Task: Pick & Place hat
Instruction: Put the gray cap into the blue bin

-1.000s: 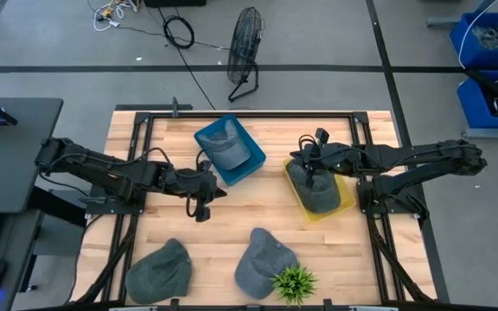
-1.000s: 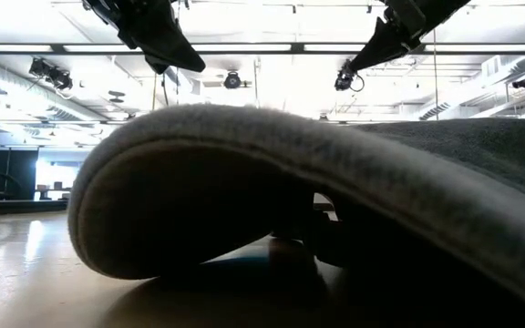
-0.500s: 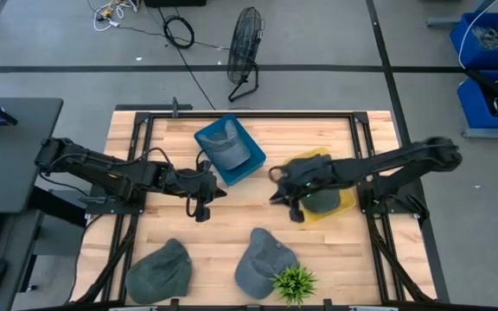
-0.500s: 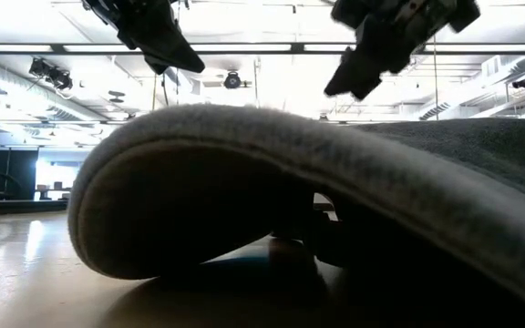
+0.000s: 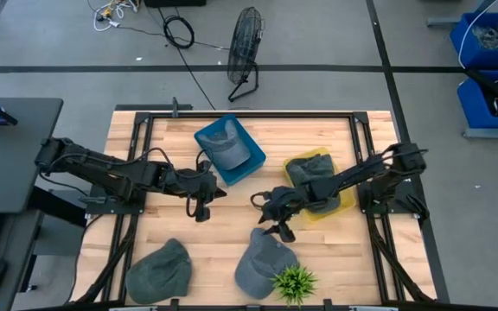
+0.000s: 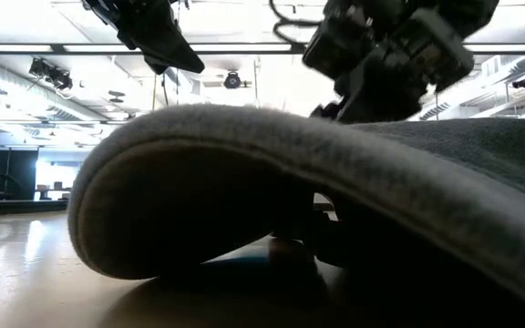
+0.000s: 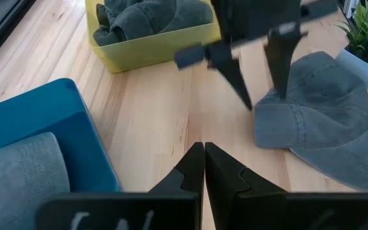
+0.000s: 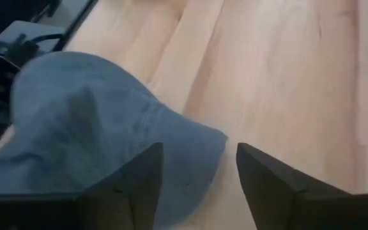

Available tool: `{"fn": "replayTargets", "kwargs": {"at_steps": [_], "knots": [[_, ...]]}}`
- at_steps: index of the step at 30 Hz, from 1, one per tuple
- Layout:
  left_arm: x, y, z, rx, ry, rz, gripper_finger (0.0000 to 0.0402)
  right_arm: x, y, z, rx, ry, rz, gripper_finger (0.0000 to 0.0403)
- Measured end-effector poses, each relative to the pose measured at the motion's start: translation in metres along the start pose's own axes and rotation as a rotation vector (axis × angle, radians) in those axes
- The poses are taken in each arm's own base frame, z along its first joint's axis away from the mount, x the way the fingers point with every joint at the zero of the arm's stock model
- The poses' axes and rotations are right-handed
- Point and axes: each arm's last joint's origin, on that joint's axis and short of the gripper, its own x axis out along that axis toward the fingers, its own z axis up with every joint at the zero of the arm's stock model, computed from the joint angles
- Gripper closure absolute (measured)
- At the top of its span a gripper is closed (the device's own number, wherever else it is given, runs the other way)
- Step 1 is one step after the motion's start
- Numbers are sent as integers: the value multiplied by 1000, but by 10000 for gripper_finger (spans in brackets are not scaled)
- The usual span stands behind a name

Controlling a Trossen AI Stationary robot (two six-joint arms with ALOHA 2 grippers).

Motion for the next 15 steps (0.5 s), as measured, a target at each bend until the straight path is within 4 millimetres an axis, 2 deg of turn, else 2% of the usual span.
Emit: {"fn": "replayTargets", "kwargs": {"at_steps": [5,10,13,15], "knots": [[0,0,0,-6,0,0,385,26,-7,-16,16,30,1,197],[0,0,0,-6,1,0,385,42,-13,-32,74,79,0,198],[0,0,0,-6,1,0,385,46,-14,-33,95,71,-3,215],[0,0,0,-7,0,0,385,47,-15,-33,91,64,-6,242]]}}
